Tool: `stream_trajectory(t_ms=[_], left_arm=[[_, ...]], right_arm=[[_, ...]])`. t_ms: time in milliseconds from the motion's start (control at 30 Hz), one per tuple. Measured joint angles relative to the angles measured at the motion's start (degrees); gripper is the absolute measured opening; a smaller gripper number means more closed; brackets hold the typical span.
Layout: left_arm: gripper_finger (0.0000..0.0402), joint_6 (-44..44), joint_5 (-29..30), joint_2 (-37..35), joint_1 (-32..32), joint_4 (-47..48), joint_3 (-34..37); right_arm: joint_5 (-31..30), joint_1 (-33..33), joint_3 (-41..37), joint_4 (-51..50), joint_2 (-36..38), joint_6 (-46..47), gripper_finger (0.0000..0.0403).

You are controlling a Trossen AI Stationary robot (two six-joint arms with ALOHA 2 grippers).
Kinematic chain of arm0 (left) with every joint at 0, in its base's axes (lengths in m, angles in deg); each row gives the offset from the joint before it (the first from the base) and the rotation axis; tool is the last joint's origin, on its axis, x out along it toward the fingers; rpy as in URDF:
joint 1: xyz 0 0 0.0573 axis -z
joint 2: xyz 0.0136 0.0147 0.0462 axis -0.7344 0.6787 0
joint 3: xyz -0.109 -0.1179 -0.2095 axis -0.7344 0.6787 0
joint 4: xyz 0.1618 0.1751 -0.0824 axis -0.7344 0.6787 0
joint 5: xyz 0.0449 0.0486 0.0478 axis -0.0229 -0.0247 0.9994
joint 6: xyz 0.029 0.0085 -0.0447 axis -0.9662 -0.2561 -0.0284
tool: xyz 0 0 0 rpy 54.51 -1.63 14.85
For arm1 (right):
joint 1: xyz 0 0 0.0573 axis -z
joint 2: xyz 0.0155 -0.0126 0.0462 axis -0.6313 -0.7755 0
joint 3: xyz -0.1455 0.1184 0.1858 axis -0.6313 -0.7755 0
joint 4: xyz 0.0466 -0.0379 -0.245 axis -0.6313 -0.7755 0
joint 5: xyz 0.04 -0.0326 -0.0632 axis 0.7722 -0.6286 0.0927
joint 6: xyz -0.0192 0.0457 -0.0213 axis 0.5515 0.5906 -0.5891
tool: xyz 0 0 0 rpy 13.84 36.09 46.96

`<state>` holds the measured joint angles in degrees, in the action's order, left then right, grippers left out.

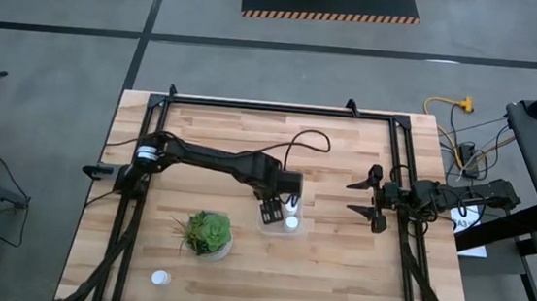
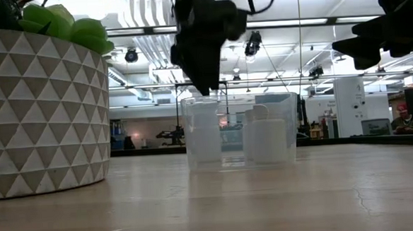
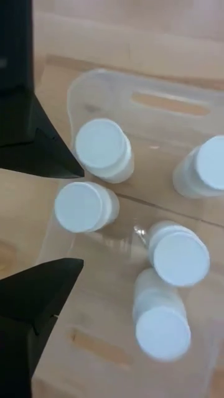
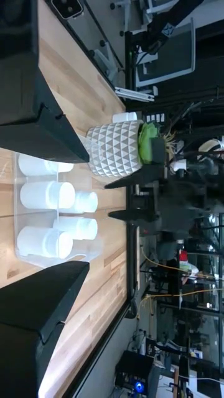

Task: Pick and place pill bottles into a basket
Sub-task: Put the white medicine bottle into the transparent bin

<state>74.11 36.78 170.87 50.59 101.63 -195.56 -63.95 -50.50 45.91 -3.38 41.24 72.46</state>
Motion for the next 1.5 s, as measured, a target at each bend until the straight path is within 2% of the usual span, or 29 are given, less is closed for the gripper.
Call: stream_trajectory(t_ms=[133,467,800,1267,1500], left_arm=[[0.0203,0.33,0.0,-2.72,0.04,0.13,-0.7],[0.0203,8.95,-0.88,-12.51,0.54,1.45,-0.29],[0.0203,8.55,-0.76,-21.65,2.98,1.3,0.36],[0.0203,4.76,-0.72,-28.59,10.81,1.31,1.1],[0.0203,15.69,-0.73,-29.24,17.12,1.2,1.1]], right_arm=[[0.02,0.0,0.0,0.0,-0.02,0.05,0.026],[-0.04,0.0,0.0,0.0,-0.02,-0.04,0.026],[-0.13,0.0,0.0,0.0,0.0,0.06,0.026],[-0.24,-0.02,0.0,0.0,0.0,0.02,0.026],[-0.24,-0.01,0.0,0.0,0.0,-0.02,0.026]])
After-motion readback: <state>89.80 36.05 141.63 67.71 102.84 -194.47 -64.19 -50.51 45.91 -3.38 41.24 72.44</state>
